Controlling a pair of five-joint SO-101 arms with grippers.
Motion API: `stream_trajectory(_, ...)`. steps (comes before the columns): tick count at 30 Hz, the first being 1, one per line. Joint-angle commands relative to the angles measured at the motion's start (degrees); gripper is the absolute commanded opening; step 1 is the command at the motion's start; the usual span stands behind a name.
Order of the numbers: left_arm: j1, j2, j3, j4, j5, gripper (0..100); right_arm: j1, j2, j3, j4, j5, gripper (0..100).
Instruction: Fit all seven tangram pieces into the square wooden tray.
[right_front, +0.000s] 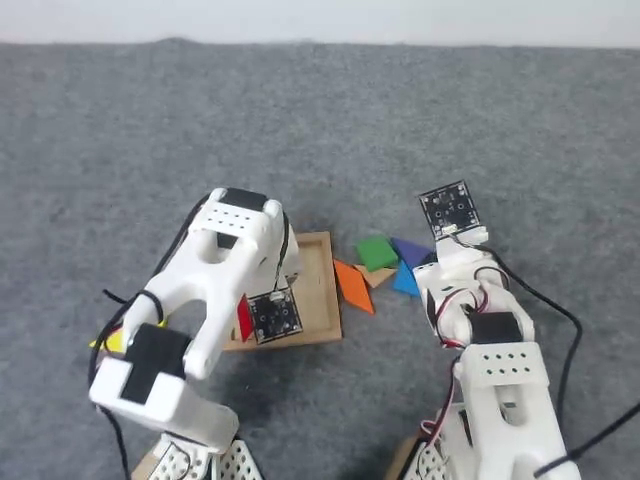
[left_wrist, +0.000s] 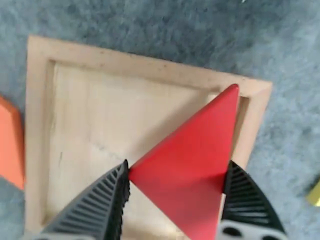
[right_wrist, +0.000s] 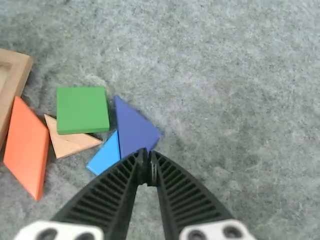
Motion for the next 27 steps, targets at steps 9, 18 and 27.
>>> stream_trajectory(9, 0.8, 2.8, -8.2, 3.8, -1.8, 13, 0.6, -0.4, -3.5, -0.6, 0.7, 0.9)
stream_trajectory(18, 0.9, 3.3, -8.0, 4.0, -3.3, 14, 0.6, -0.4, -3.5, -0.6, 0.7, 0.9)
stream_trajectory(27, 0.8, 3.3, -8.2, 4.9, -3.4, 37, 0.6, -0.4, -3.5, -0.6, 0.7, 0.9)
